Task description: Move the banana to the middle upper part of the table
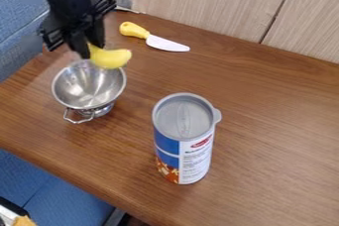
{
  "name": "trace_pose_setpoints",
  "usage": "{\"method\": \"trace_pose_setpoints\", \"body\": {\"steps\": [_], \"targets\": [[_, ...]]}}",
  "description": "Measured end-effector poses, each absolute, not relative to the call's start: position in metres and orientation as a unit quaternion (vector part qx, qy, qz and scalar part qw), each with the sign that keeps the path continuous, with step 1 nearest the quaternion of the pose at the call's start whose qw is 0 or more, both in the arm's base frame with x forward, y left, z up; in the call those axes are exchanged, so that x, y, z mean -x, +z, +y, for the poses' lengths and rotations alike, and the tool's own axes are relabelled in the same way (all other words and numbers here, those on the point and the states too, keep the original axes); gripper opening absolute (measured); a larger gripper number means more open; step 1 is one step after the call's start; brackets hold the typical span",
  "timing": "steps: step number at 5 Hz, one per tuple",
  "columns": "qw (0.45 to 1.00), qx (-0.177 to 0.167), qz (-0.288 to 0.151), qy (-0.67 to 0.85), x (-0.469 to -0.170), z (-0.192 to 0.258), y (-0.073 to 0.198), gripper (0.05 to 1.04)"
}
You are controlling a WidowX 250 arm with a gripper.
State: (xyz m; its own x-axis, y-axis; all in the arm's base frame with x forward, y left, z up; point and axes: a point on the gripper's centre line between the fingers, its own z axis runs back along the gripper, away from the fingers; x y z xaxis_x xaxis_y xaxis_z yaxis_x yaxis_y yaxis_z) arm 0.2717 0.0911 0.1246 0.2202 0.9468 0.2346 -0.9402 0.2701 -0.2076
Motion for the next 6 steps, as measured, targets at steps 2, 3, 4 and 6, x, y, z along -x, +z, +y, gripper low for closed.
{"method": "trace_pose_setpoints", "body": {"steps": [2, 3, 4, 6], "targets": [[0.813, 0.047, -0.17, 0.555, -0.311, 0.039, 0.136, 0.263], [0.825, 0.05, -0.159, 0.54, -0.337, 0.011, 0.126, 0.263], [0.837, 0.045, -0.15, 0.524, -0.36, -0.012, 0.113, 0.263], [0.858, 0.029, -0.139, 0.493, -0.399, -0.052, 0.08, 0.263]]}}
